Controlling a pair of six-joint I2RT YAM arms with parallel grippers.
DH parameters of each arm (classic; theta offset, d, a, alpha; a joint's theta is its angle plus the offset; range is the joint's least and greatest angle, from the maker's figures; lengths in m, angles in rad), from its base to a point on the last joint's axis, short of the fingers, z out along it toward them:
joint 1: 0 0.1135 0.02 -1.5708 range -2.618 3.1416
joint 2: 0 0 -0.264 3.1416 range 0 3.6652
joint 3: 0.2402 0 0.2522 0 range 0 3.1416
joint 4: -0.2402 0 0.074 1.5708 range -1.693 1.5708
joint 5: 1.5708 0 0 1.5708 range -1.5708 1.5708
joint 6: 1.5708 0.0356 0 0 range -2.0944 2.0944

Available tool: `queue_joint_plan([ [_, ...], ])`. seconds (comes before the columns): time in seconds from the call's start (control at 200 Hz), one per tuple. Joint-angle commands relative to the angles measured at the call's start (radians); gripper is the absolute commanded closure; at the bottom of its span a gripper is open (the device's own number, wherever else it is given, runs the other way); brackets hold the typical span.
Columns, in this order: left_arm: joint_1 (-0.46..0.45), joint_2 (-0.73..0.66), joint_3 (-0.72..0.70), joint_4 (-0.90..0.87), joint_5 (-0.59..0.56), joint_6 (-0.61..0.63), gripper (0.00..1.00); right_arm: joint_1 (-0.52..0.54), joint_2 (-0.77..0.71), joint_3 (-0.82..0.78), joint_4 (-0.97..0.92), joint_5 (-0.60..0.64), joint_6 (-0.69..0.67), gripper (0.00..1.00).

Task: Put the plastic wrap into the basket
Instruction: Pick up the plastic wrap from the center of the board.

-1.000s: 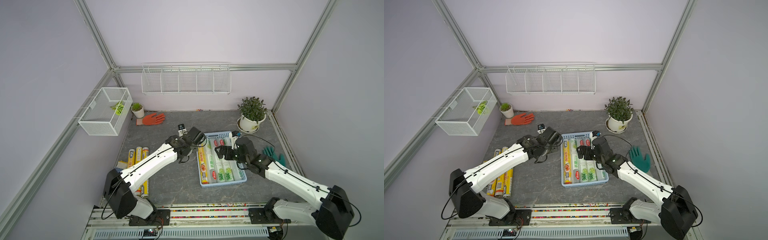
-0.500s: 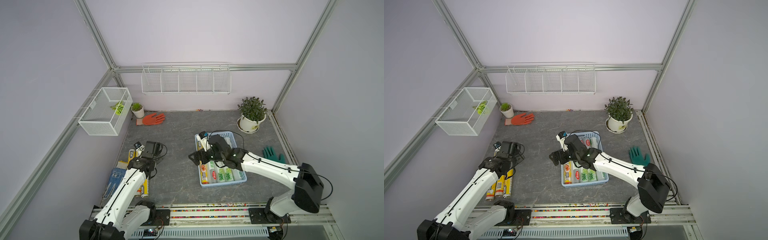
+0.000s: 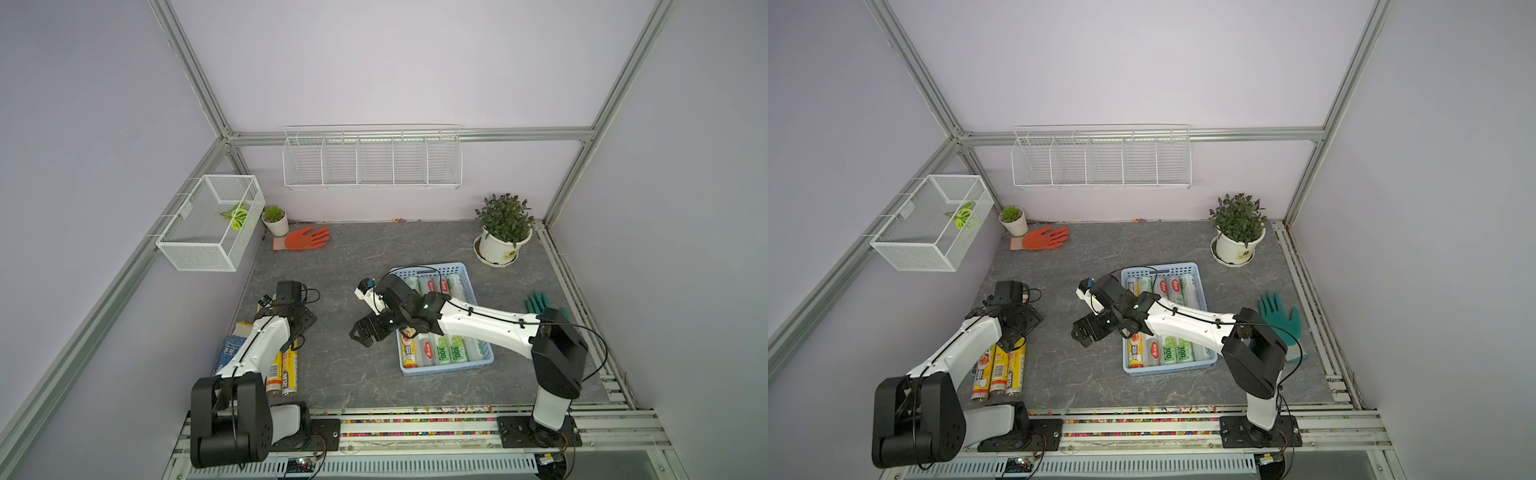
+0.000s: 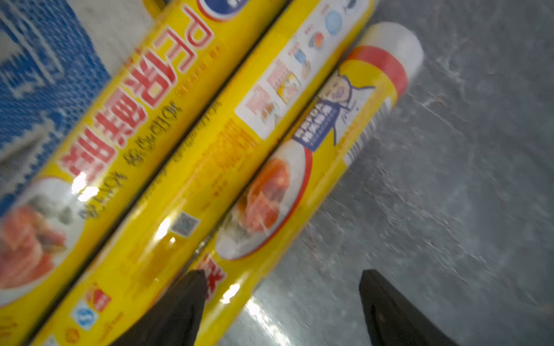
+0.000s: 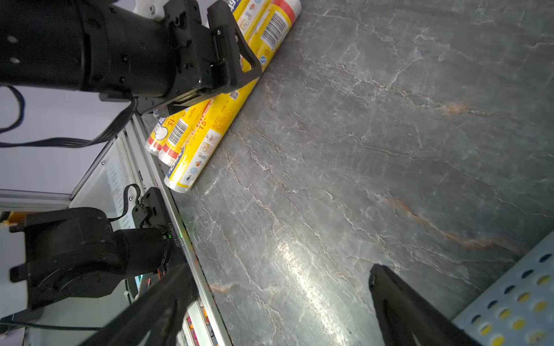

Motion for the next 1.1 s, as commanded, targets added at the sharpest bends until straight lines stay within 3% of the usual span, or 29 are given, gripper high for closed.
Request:
queue_joint_plan([
  [0.0,0.005,0.061,0.037,0.037,0.014,0.013,0.14,0.004,0.033,0.033,-0.013,0.007,0.018,0.02],
  [0.165,0.005,0.124,0.078,-0.005,0.040,0.046,0.14,0.006,0.072,0.061,-0.022,0.059,0.037,0.02],
  [0.325,-0.005,0.148,0.082,-0.003,0.145,0.088,0.20,0.007,0.083,0.061,-0.019,0.070,0.055,0.02],
  [0.51,-0.059,0.171,0.083,-0.023,0.135,0.076,0.25,0.005,0.082,0.065,-0.032,0.090,0.065,0.02],
  [0.89,-0.124,0.274,0.076,-0.031,0.111,0.061,0.26,0.002,0.014,0.021,-0.067,0.166,0.055,0.02],
  [1.095,-0.125,0.295,0.078,-0.032,0.113,0.070,0.39,-0.004,-0.018,-0.011,-0.077,0.185,0.055,0.02],
])
